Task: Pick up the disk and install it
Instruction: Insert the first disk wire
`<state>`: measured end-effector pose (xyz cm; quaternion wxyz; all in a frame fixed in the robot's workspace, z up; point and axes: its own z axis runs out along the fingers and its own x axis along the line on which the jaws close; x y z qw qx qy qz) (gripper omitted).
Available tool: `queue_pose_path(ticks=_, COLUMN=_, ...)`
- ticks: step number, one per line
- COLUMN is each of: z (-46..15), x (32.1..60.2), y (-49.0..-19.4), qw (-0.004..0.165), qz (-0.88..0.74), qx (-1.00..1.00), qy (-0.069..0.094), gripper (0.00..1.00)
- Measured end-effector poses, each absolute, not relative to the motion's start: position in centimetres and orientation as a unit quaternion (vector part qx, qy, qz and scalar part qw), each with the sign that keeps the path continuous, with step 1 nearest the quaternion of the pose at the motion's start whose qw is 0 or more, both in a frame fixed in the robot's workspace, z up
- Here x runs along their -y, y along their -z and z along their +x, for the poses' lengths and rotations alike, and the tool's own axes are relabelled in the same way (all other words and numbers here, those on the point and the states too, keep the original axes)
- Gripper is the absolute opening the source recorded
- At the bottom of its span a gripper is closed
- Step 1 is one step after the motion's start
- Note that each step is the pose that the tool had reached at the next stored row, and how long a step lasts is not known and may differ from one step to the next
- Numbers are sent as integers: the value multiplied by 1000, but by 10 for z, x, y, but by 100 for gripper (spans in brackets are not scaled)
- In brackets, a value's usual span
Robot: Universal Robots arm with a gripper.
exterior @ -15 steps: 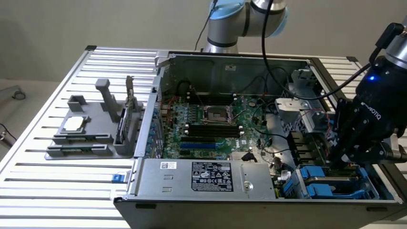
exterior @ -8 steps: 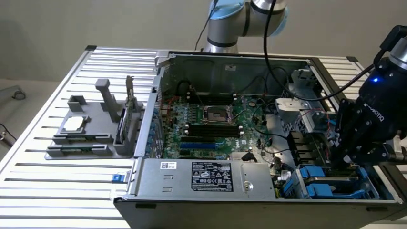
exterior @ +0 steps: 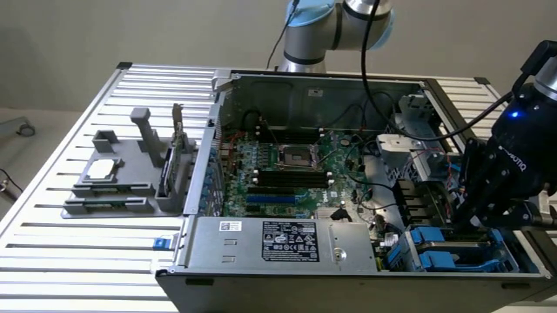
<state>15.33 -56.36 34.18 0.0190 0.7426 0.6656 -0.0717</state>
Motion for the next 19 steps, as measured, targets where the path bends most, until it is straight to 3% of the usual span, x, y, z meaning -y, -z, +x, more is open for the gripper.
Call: queue_pose_path(ticks=19, z=154, x=564, y=-341, qw=13, qz=785, qx=-615, qy=71, gripper=20)
